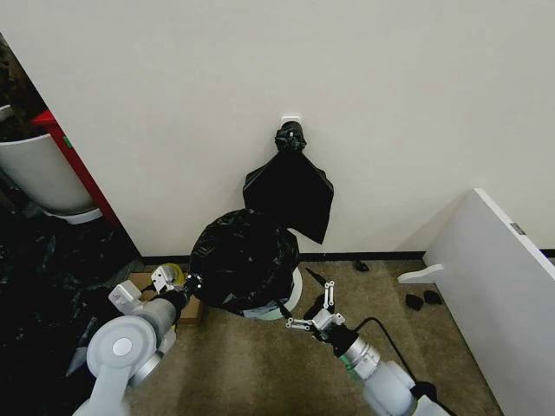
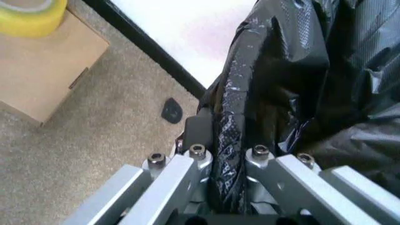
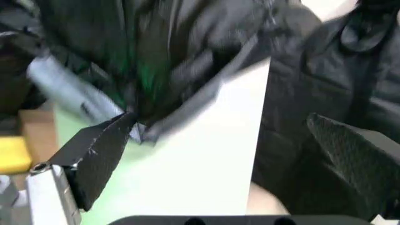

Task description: Place the garbage bag over the trash bin.

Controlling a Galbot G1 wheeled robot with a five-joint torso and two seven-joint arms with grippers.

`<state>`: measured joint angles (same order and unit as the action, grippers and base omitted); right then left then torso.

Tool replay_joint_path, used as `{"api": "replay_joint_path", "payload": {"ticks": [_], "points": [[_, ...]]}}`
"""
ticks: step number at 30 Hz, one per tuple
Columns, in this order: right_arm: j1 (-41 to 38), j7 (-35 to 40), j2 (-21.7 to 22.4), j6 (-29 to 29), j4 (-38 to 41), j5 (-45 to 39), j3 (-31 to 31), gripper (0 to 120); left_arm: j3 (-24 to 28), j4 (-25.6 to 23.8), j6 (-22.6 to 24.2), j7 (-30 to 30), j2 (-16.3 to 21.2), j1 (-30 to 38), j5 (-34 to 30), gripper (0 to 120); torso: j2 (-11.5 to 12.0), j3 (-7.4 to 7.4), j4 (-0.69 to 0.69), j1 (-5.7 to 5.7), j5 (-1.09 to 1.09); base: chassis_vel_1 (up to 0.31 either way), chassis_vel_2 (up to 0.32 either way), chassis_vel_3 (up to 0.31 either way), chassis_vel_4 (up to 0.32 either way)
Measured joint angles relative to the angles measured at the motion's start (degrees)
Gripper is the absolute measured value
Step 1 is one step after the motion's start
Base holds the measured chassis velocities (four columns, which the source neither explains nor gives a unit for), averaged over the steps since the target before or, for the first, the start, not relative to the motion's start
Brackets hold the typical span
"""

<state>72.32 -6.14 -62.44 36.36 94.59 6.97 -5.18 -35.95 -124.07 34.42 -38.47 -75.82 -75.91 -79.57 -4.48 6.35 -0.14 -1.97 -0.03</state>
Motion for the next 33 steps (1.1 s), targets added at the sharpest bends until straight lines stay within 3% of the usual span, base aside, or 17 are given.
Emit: {"api": "replay_joint_path", "payload": {"ticks": [3,6,12,19,25,27,33], "points": [[-0.7,-7.7,0.0,2.9,-2.5,-5.3,-1.7,100,-0.5,0.0,0.3,-0.1,0.0,0.3,-0.6,2,0.0,0.00,-0.01,0.00,0.00,0.000,0.000,0.000,0.000],[-0.8,-10.8,0.0,3.9,-3.3,-9.3,-2.2,100,-0.7,-0.1,0.4,-0.2,0.1,0.5,-0.9,2,0.0,0.00,0.00,0.00,0.00,0.000,0.000,0.000,0.000],[-0.3,-11.4,-0.1,4.0,-2.7,-12.3,-3.1,100,-0.8,-0.2,0.5,-0.2,0.1,0.4,-1.1,2,0.0,0.00,0.00,0.00,0.00,0.000,0.000,0.000,0.000],[3.3,-22.6,0.9,3.8,4.9,-28.5,-2.7,100,-1.4,-0.6,0.5,-0.2,0.3,0.4,-1.1,2,0.0,0.00,-0.01,0.00,-0.02,0.000,0.000,0.000,0.000],[3.8,-15.7,0.5,0.5,8.3,-26.7,-0.2,100,-1.0,-1.1,0.5,-0.2,-0.1,0.1,-1.1,2,0.0,0.00,0.00,0.00,-0.01,0.000,0.000,0.000,0.000],[3.6,-8.9,-0.1,-2.2,8.4,-22.8,0.9,100,-1.0,-1.7,0.5,-0.3,-0.1,-0.1,-1.1,2,0.0,0.00,0.00,0.00,-0.01,0.000,0.000,0.000,0.000],[2.9,-4.5,-0.5,-3.7,5.6,-13.5,0.9,100,-1.5,-2.6,0.6,-0.5,0.1,-0.5,-1.3,2,0.0,0.00,0.00,0.00,0.00,0.000,0.000,0.000,0.000]]}}
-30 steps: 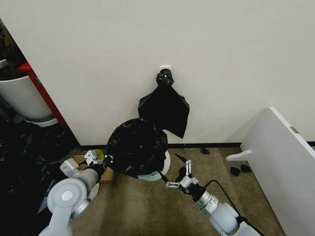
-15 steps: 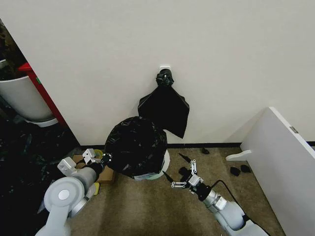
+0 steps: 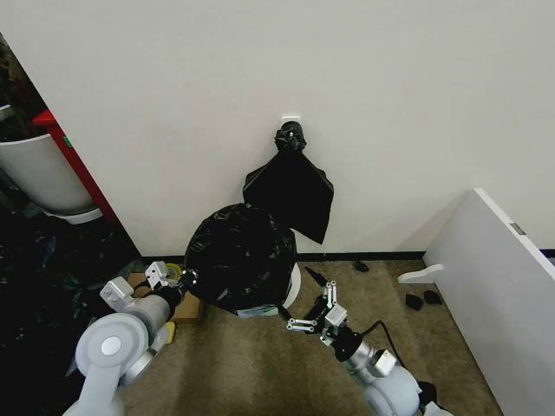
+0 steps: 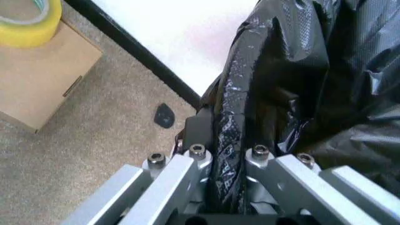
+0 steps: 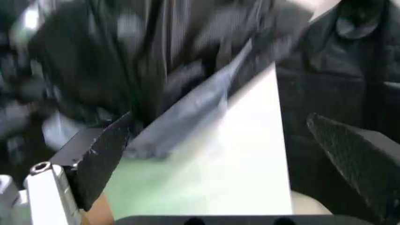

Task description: Place the garbage bag over the trash bin.

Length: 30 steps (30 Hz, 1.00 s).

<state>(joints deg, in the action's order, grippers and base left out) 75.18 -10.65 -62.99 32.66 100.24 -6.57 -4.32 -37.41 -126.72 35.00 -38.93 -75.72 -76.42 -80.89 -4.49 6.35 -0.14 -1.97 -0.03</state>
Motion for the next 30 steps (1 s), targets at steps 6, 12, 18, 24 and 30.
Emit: {"api": "replay_joint_path", "payload": {"ticks": [6,12,18,24,30], "points": [[-1.8,0.5,-0.3,1.2,-4.7,5.7,-1.7,100,-0.3,-1.7,0.3,-0.5,0.0,-0.6,-0.8,2,0.0,0.00,0.00,0.00,0.00,0.000,0.000,0.000,0.000],[-2.7,1.4,-0.9,1.4,-6.0,6.3,-2.4,100,0.3,-2.8,0.5,-0.8,-0.2,-1.1,-0.9,2,0.0,0.00,0.00,0.00,0.00,0.000,0.000,0.000,0.000],[-3.5,4.1,-1.1,3.4,-8.6,10.5,-4.1,100,-0.1,-3.4,0.9,-1.1,-0.2,-1.1,-1.7,2,0.0,0.00,0.00,0.00,0.01,0.000,0.000,0.000,0.000],[-3.5,5.7,-0.8,5.5,-9.2,14.7,-7.1,100,-0.2,-2.9,1.0,-1.2,0.0,-0.7,-2.0,2,0.0,0.00,0.00,0.00,0.01,0.000,0.000,0.000,0.000],[-0.4,2.3,1.8,6.3,-5.1,4.0,-10.0,100,5.1,0.3,-2.2,5.9,2.3,-0.5,6.8,2,0.0,0.00,-0.01,0.00,0.01,0.000,0.000,0.000,0.000]]}}
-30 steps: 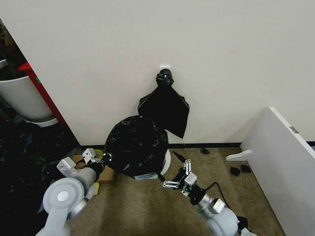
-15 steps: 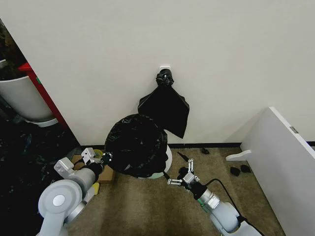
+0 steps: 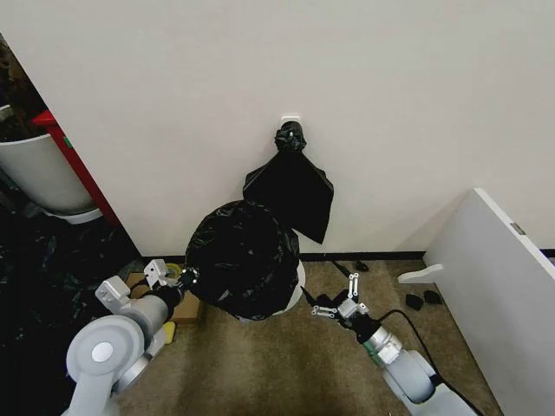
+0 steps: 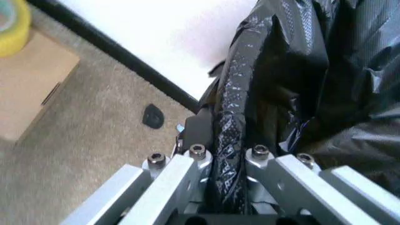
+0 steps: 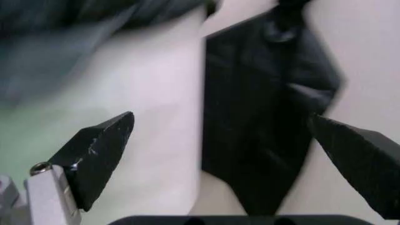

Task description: Place the garbage bag over the trash bin.

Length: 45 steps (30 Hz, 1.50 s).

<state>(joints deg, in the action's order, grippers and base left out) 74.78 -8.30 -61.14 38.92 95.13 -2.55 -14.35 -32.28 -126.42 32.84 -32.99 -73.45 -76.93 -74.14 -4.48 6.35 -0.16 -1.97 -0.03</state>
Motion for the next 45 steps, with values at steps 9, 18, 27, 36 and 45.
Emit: {"api": "replay_joint_path", "payload": {"ticks": [9,18,27,36,45], "points": [[1.5,8.7,2.1,-11.2,10.2,-17.6,-2.3,100,6.1,9.3,-15.2,23.3,7.3,-0.8,23.9,2,0.0,0.00,0.03,0.00,-0.02,0.000,0.000,0.000,0.000],[0.2,10.5,2.6,-15.1,15.9,-22.0,1.8,100,8.1,21.0,-37.2,57.9,14.9,-0.4,35.5,2,0.0,0.00,0.02,0.00,-0.01,0.000,0.000,0.000,0.000],[-0.8,-9.3,3.4,-7.8,11.5,-28.3,2.1,100,6.7,24.4,-48.0,71.8,16.0,0.2,40.0,2,0.0,0.00,0.01,0.00,-0.02,0.000,0.000,0.000,0.000],[-1.4,-21.7,3.3,-7.6,9.4,-31.7,2.3,100,5.7,23.6,-49.8,74.2,15.9,-0.2,41.0,2,0.0,0.00,0.01,0.00,-0.01,0.000,0.000,0.000,0.000],[-1.6,-12.4,2.9,-10.9,9.1,-20.4,2.6,100,4.6,22.8,-51.2,77.4,15.6,-1.0,42.5,2,0.0,0.00,0.01,0.00,-0.01,0.000,0.000,0.000,0.000]]}}
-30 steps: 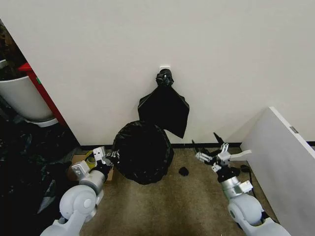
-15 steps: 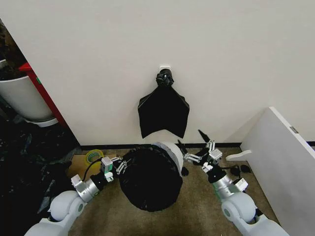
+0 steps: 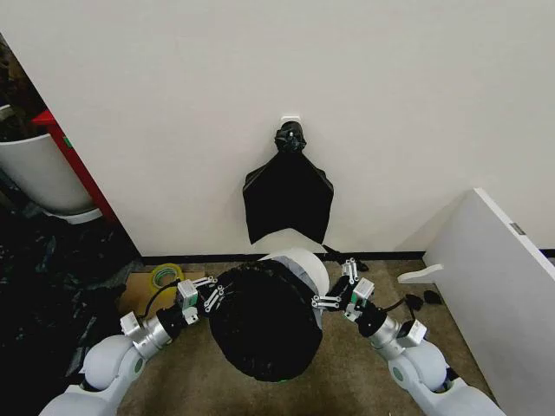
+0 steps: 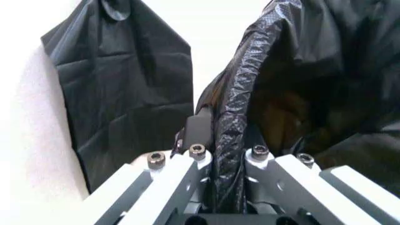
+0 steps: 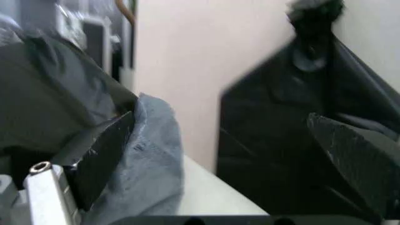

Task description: Place the garbage bag over the trash bin.

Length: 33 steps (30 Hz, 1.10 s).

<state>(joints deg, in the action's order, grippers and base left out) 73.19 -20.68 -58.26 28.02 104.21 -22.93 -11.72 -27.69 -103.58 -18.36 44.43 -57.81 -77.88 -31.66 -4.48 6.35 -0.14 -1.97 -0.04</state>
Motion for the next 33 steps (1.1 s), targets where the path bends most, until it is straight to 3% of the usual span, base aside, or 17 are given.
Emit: {"api": "replay_joint_path", "payload": {"ticks": [2,8,13,18,21,23,24,26,27,30,31,33], "points": [[-0.2,2.6,0.0,-0.5,-1.5,3.4,-0.5,100,-0.2,-0.3,-0.1,0.8,0.0,-0.3,0.0,2,0.0,0.00,0.00,0.00,0.00,0.000,0.000,0.000,0.000],[-0.2,2.3,0.1,0.3,-2.5,2.4,-0.8,100,-0.5,-0.6,-0.2,0.7,-0.1,-0.4,-0.3,2,0.0,0.00,0.00,0.00,0.01,0.000,0.000,0.000,0.000],[0.4,-2.5,-0.3,2.8,1.0,-4.1,-0.7,100,-0.3,0.1,0.4,-3.1,-1.0,-0.1,-1.7,2,0.0,0.00,0.00,0.00,0.01,0.000,0.000,0.000,0.000],[1.2,1.2,-1.2,2.9,5.3,-5.4,-0.7,100,0.6,1.5,3.9,-8.3,-2.5,0.3,-3.0,2,0.0,0.00,-0.01,0.00,-0.01,0.000,0.000,0.000,0.000],[1.9,15.4,-2.9,-0.4,9.1,2.4,-0.2,100,2.2,1.3,10.9,-16.5,-3.6,0.4,-4.8,2,0.0,0.00,0.01,0.00,-0.01,0.000,0.000,0.000,0.000],[2.1,17.6,-3.2,-1.2,9.7,4.0,0.0,100,2.6,0.7,13.4,-18.7,-3.8,0.4,-5.6,2,0.0,0.00,0.00,0.00,-0.02,0.000,0.000,0.000,0.000],[2.6,19.7,-3.7,-1.9,10.3,6.4,0.4,100,3.4,-1.0,18.6,-22.9,-4.2,0.4,-7.7,2,0.0,0.00,-0.01,0.00,-0.01,0.000,0.000,0.000,0.000],[2.8,20.3,-4.4,-1.9,10.4,10.2,1.0,100,4.3,-4.7,26.6,-30.0,-4.4,0.3,-10.7,2,0.0,0.00,-0.01,0.00,0.01,0.000,0.000,0.000,0.000],[2.8,20.3,-4.4,-1.9,10.4,10.2,1.0,100,4.3,-4.7,26.6,-30.0,-4.4,0.3,-10.7,2,0.0,0.00,-0.01,0.00,0.01,0.000,0.000,0.000,0.000],[2.6,19.8,-5.2,0.0,9.8,16.6,1.3,100,6.0,-9.9,38.6,-40.8,-4.4,0.5,-14.1,2,0.0,0.00,0.00,0.00,0.01,0.000,0.000,0.000,0.000],[2.6,19.8,-5.2,0.0,9.8,16.6,1.3,100,6.0,-9.9,38.6,-40.8,-4.4,0.5,-14.1,2,0.0,0.00,0.00,0.00,0.01,0.000,0.000,0.000,0.000],[2.4,18.7,-5.6,1.2,9.2,18.9,1.6,100,7.4,-12.7,48.0,-48.7,-4.6,1.4,-16.0,2,0.0,0.00,-0.01,0.00,0.01,0.000,0.000,0.000,0.000]]}}
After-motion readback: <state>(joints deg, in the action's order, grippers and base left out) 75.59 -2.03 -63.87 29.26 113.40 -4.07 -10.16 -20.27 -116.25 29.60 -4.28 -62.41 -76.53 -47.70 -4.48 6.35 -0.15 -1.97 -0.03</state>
